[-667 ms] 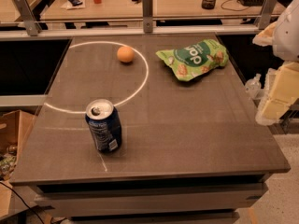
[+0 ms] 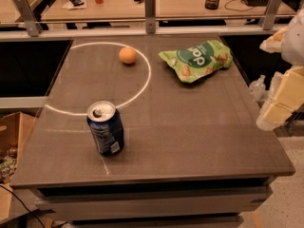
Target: Move pepsi can near orange
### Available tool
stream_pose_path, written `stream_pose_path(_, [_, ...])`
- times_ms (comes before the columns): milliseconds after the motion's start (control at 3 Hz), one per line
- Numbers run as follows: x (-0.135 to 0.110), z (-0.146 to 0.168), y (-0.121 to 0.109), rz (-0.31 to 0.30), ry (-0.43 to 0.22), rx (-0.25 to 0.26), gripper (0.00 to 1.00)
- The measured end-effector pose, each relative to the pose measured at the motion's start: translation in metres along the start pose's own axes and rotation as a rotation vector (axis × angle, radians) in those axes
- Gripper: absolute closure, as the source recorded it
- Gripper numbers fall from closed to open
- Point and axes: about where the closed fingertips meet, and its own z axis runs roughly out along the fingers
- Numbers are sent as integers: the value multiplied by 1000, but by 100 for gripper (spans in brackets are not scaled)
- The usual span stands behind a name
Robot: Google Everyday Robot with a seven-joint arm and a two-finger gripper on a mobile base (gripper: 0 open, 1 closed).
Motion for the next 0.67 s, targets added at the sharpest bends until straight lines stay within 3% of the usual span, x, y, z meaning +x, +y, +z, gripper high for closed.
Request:
stream_pose_path(333, [24,22,12,233,-150,-47,0])
stream_pose_path(667, [40,55,11,381,-366,-42,0])
